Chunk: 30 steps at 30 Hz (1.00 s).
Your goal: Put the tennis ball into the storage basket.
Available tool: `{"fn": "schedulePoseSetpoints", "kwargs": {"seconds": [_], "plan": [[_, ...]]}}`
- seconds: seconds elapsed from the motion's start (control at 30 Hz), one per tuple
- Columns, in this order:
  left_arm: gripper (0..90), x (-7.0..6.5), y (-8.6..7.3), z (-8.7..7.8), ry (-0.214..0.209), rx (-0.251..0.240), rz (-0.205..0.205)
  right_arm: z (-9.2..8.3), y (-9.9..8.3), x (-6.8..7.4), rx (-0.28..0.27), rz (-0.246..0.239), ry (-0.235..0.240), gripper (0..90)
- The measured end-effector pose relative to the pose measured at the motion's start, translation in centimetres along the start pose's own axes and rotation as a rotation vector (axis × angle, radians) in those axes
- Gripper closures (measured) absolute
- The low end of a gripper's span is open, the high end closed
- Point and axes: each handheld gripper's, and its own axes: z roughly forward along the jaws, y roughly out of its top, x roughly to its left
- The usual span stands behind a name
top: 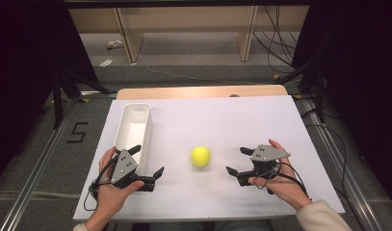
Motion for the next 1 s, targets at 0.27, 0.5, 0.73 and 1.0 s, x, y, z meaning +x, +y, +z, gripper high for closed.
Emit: {"fn": "schedulePoseSetpoints", "kwargs": {"seconds": [0.27,0.5,0.73,1.0], "plan": [[0.0,0.0,0.0,0.0,-0.001,0.002,0.003,0.8,0.3,0.2,0.006,-0.003,0.011,16.6],[0.0,0.0,0.0,-0.1,-0.001,0.000,0.005,1.9,0.7,0.5,0.017,-0.011,0.020,16.4],[0.0,0.0,0.1,-0.1,-0.001,-0.001,0.005,2.8,0.9,0.7,0.024,-0.015,0.031,16.3],[0.0,0.0,0.1,-0.1,-0.002,0.000,0.004,3.9,1.2,1.0,0.038,-0.020,0.043,15.9]]}}
